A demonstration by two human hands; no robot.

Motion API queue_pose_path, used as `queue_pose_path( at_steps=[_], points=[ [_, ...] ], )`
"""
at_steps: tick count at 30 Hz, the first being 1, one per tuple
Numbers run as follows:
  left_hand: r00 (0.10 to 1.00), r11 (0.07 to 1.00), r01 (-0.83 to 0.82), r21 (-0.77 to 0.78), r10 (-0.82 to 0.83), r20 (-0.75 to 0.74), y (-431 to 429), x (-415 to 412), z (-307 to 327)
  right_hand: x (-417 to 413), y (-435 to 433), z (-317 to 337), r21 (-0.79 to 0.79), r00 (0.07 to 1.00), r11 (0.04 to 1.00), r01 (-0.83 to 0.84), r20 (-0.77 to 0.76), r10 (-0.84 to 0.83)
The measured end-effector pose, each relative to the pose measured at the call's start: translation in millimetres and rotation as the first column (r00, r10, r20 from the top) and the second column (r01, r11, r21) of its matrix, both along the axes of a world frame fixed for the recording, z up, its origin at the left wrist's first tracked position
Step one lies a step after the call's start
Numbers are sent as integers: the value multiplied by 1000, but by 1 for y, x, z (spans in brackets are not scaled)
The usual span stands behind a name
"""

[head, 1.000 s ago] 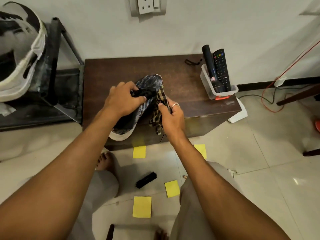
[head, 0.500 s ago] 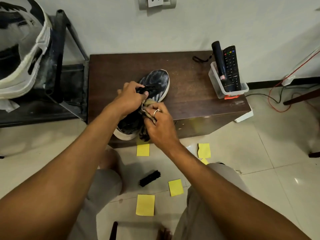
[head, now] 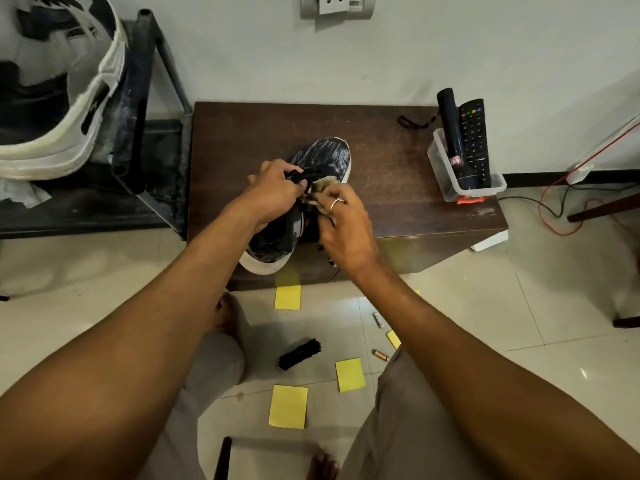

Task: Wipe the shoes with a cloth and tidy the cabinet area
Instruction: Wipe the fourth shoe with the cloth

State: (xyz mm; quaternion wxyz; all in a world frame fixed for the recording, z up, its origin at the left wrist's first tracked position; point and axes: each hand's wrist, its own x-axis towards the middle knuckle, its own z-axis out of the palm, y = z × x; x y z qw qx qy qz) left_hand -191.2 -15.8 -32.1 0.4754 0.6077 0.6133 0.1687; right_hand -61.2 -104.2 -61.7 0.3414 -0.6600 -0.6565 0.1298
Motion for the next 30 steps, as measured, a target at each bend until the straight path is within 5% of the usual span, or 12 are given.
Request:
queue_pose_path(
  at_steps=[4,6,9,14,19,25,30],
  points=[
    [1000,1000,2,18,-2,-8,1,-1,-1,-14,-31,12,-10,928,930,-367,68,366],
    [1000,1000,8,8,-8,-6,2,0,-2,6,-13,7,10,953,962,-274,136,270],
    [1000,1000,-5,2,5,9,1,-1,-3,12,3,3,-42,999,999,-14,33,16],
    [1000,1000,-4,-1,4,15,3,-1,-3,-9,-33,11,-32,926,933,-357,119,359],
    [1000,1000,-7,-6,7,13,2,0,-3,16,6,3,-33,996,998,49,81,-46],
    [1000,1000,-20,6,20,1,3,0,-4,-12,-27,11,-15,948,954,-300,109,300],
    [1000,1000,-16,-23,16,13,3,0,-2,12,10,6,-42,996,998,40,79,-36]
  ],
)
